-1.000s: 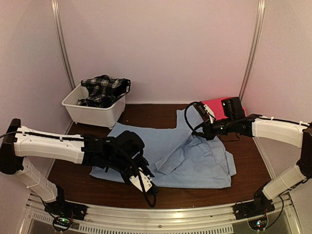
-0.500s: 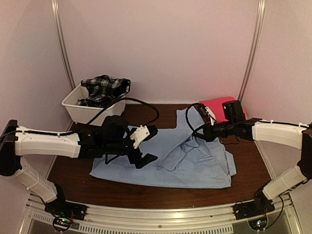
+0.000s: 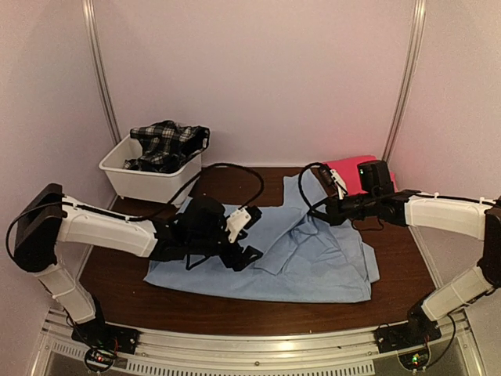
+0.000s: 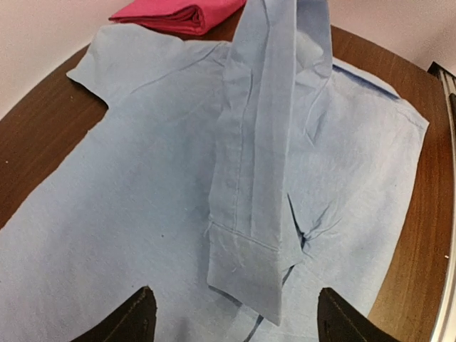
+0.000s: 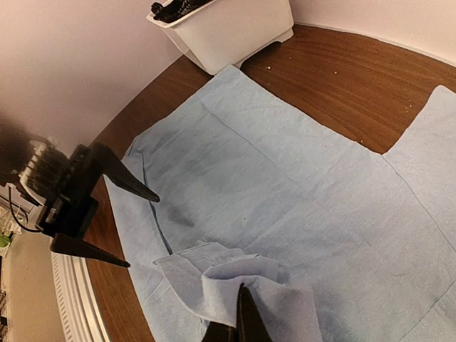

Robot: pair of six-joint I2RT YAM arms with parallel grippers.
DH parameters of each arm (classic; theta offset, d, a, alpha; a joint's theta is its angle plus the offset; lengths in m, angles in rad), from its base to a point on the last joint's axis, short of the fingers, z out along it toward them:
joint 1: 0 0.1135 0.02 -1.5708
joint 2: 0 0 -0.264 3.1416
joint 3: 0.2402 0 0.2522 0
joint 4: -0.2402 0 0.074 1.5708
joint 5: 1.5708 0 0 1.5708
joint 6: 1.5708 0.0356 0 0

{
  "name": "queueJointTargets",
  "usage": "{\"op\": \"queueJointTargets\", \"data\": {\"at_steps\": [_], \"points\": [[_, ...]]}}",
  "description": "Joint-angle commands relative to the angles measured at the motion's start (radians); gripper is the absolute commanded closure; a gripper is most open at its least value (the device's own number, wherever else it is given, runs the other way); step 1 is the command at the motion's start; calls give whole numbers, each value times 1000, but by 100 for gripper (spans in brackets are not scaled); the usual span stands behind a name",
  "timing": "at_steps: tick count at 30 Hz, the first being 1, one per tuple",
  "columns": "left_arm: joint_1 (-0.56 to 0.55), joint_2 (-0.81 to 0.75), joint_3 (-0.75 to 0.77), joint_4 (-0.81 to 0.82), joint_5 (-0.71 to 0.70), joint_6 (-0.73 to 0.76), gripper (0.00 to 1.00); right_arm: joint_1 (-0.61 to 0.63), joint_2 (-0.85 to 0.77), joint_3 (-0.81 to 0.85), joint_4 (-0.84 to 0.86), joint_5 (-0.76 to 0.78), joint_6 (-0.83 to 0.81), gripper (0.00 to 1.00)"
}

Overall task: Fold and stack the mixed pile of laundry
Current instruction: Adjust the 1/3-folded T-shirt at the center of the board.

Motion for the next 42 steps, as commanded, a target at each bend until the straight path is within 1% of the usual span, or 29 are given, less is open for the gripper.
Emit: {"op": "queueJointTargets", "data": {"at_steps": [1, 3, 5, 7, 9, 11, 13, 14, 15, 17, 18, 20, 21, 23, 25, 27, 28, 29, 30, 32, 33, 35, 37, 40, 42], "points": [[2, 118, 67, 60, 29, 4, 22, -3, -11, -8, 56, 4, 19, 100], [1, 158, 71, 83, 16, -12, 26, -3, -10, -8, 56, 6, 20, 100], [1, 195, 85, 82, -13, -25, 32, -4, -11, -10, 58, 9, 20, 100], [1, 226, 107, 72, -11, -25, 37, -4, -10, -14, 63, 10, 21, 100], [1, 244, 128, 63, -8, -27, 44, -6, -7, -17, 68, 13, 25, 100], [4, 249, 141, 57, -39, -33, 56, -7, -4, -22, 80, 12, 33, 100], [26, 242, 160, 35, -76, -41, 73, -10, -2, -27, 91, 12, 41, 100], [42, 234, 168, 22, -93, -45, 90, -11, -1, -31, 96, 12, 44, 100], [54, 223, 179, 2, -118, -41, 100, -13, -1, -37, 101, 15, 46, 100], [75, 204, 219, -58, -176, 9, 100, -18, 3, -47, 106, 31, 56, 100], [80, 199, 254, -100, -229, 42, 100, -20, 8, -51, 107, 39, 61, 100], [84, 215, 361, -213, -344, 138, 100, -22, 23, -61, 119, 50, 74, 100], [84, 231, 428, -266, -432, 188, 100, -21, 33, -70, 130, 51, 83, 100], [84, 276, 550, -334, -562, 286, 100, -22, 61, -84, 165, 53, 110, 100], [84, 331, 655, -340, -693, 376, 100, -23, 91, -102, 217, 76, 141, 100], [85, 383, 733, -297, -781, 465, 100, -23, 125, -115, 267, 95, 177, 100], [85, 406, 764, -268, -819, 507, 100, -23, 144, -116, 288, 106, 195, 97], [85, 431, 798, -247, -839, 537, 100, -23, 162, -116, 309, 112, 212, 90], [85, 454, 837, -224, -848, 569, 100, -23, 182, -115, 333, 103, 224, 84], [84, 494, 882, -183, -832, 620, 100, -23, 213, -110, 361, 99, 247, 77], [84, 511, 899, -166, -834, 651, 100, -24, 220, -108, 362, 110, 256, 71], [85, 550, 924, -94, -844, 713, 100, -23, 212, -116, 362, 144, 268, 54], [84, 586, 944, -45, -846, 784, 100, -25, 177, -138, 361, 199, 278, 44], [84, 662, 1000, -7, -846, 855, 98, -30, 126, -164, 341, 253, 280, 40], [84, 725, 1080, -4, -871, 883, 97, -31, 104, -173, 322, 270, 277, 39]]}}
